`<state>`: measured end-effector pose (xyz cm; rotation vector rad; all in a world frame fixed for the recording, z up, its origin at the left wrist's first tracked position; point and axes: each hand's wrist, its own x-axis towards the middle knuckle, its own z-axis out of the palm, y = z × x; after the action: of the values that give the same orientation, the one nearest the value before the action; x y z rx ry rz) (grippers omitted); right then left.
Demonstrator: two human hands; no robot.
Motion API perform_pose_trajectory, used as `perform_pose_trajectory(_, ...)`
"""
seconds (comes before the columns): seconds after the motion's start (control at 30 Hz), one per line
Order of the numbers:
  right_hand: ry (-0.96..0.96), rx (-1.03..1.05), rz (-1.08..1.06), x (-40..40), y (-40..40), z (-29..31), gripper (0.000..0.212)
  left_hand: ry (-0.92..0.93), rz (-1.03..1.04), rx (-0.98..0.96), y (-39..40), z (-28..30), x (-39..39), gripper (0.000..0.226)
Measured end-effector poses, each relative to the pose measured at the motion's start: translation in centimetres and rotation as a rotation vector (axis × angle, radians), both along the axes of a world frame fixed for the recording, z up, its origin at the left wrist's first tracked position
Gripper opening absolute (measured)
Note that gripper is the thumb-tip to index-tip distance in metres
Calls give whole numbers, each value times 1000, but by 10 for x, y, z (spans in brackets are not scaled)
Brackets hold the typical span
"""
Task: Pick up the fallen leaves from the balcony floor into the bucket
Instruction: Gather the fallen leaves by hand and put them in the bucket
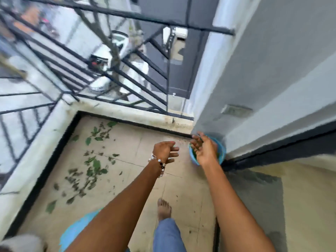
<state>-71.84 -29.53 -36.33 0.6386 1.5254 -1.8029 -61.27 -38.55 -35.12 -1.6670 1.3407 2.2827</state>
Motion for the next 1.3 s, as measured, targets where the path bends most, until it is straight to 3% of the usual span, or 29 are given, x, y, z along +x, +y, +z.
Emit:
perform_pose_trajectory(0.2, 26, -77, 347, 82, -81, 73, 16, 48, 377, -82, -65, 82, 125, 14)
perform_pose_trajectory(0.4, 44, -65, 671, 201, -145, 100, 15, 79, 696, -176, -105, 105, 277, 14)
perform_pose_trajectory(0.77, 64, -201, 1012, 455, -207, 114, 12, -55, 828, -426, -132, 120, 541, 18)
perform_pose_trajectory(0.93, 66, -169, 1073, 526, -204, 106, 15, -90, 808, -436, -139, 112, 605, 15)
perform_pose_trajectory(1.1, 64, -93, 1174, 559, -220, 73, 15, 23, 858, -273, -164, 86, 633, 28)
perform_pose_trajectory(1.3, 126, 41, 1423, 571, -291, -30, 17, -106, 959, -264, -206, -23, 648, 21)
